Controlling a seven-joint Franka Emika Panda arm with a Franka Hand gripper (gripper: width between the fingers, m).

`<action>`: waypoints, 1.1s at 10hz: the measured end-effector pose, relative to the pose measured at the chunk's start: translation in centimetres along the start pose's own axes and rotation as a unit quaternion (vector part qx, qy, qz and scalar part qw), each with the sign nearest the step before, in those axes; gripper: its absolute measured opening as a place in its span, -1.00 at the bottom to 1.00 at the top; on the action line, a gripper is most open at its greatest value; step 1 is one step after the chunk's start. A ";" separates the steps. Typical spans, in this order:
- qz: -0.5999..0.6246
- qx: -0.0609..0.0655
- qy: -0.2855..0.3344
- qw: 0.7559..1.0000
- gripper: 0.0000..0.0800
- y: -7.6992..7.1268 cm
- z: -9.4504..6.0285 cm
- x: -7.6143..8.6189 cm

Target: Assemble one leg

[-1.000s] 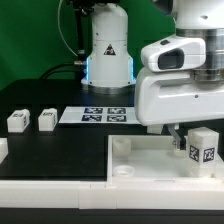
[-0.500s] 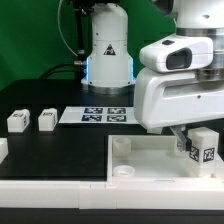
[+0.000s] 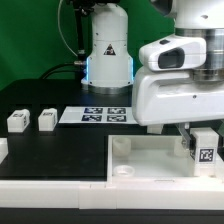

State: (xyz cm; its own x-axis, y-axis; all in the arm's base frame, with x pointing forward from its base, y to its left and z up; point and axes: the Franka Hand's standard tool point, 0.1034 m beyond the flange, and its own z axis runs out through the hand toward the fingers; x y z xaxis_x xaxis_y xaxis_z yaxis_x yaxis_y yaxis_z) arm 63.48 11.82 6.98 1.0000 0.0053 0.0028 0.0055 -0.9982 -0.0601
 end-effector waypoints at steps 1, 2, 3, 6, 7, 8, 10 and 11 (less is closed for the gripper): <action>0.097 -0.001 0.000 0.995 -0.27 0.1 0.0 0.0; 0.167 -0.004 0.001 0.986 -0.27 0.2 0.0 0.0; 0.216 -0.010 0.003 0.976 -0.27 0.8 0.0 0.0; 0.314 -0.024 0.009 0.949 -0.25 2.5 -0.1 0.2; 0.354 -0.029 0.010 0.935 -0.24 2.8 -0.2 0.1; 0.379 -0.036 0.011 0.925 -0.24 3.4 -0.3 0.0; 0.387 -0.040 0.013 0.921 -0.22 3.6 -0.3 0.0; 0.386 -0.040 0.012 0.921 0.04 3.6 -0.2 0.0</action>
Offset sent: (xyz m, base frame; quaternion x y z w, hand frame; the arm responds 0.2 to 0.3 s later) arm -0.0007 0.0024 -0.0010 0.0009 -0.0018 0.2602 0.9656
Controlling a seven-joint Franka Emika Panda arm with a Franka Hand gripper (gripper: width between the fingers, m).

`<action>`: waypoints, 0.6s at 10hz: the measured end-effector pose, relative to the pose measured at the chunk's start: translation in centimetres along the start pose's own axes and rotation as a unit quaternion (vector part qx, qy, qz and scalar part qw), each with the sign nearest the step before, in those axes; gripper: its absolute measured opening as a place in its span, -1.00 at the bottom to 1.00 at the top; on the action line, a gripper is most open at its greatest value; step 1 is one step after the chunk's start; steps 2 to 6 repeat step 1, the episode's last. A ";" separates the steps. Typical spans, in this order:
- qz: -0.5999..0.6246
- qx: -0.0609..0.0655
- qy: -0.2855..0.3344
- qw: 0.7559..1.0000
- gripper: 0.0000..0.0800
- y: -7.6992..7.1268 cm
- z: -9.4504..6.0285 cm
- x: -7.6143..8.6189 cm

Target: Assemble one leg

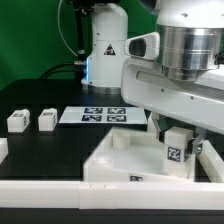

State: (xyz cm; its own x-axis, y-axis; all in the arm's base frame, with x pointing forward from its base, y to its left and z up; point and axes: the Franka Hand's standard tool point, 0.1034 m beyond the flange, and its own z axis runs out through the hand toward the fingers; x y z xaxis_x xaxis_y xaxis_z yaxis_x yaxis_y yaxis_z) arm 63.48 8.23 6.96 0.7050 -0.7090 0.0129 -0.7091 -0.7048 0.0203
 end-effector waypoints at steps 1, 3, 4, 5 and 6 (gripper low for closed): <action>0.000 0.000 0.000 1.000 0.38 0.0 0.0 0.0; 0.000 0.000 0.000 1.000 0.38 0.0 0.0 0.0; 0.000 0.000 0.000 1.000 0.38 0.0 0.0 0.0; 0.000 0.000 0.000 1.000 0.38 0.0 0.0 0.0; 0.000 0.000 0.000 1.000 0.38 0.0 0.0 0.0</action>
Offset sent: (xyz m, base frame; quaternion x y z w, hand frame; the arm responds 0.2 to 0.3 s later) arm 0.0000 0.0000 0.0000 0.0000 0.0000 0.0000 1.0000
